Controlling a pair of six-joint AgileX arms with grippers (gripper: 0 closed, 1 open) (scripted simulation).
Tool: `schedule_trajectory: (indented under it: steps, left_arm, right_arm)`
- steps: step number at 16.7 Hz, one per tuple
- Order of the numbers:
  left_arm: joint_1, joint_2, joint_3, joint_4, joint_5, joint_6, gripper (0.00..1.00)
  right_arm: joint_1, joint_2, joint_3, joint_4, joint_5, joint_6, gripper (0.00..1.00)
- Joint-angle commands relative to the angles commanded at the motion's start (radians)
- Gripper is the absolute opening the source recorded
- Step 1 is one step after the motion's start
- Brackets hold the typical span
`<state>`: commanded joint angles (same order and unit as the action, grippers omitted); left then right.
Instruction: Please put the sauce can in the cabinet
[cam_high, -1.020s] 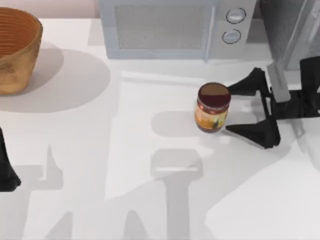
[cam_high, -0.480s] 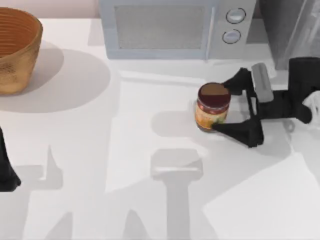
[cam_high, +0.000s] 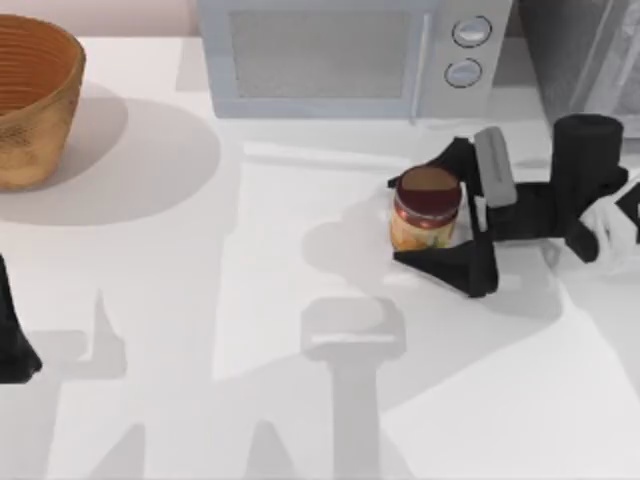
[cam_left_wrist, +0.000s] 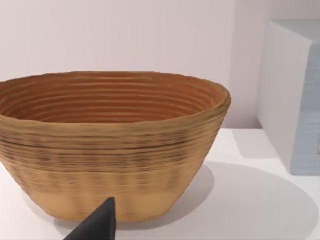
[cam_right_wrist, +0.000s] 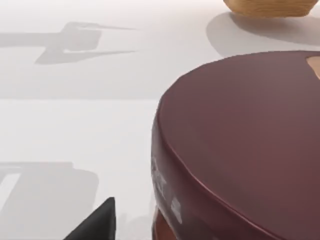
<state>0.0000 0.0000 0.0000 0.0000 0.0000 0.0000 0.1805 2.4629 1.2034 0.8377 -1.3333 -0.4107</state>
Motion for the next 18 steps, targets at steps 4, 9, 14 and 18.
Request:
schedule_trajectory:
  steps: [4, 9, 14, 18]
  left_arm:
    - [0.0, 0.0, 0.0, 0.0, 0.0, 0.0, 1.0]
    - [0.0, 0.0, 0.0, 0.0, 0.0, 0.0, 1.0]
    - [0.0, 0.0, 0.0, 0.0, 0.0, 0.0, 1.0]
    - [0.0, 0.0, 0.0, 0.0, 0.0, 0.0, 1.0]
  right_arm:
    - [0.0, 0.0, 0.0, 0.0, 0.0, 0.0, 0.85]
    - [0.0, 0.0, 0.0, 0.0, 0.0, 0.0, 0.47]
    - [0.0, 0.0, 0.0, 0.0, 0.0, 0.0, 0.1]
    - [0.0, 0.0, 0.0, 0.0, 0.0, 0.0, 0.0]
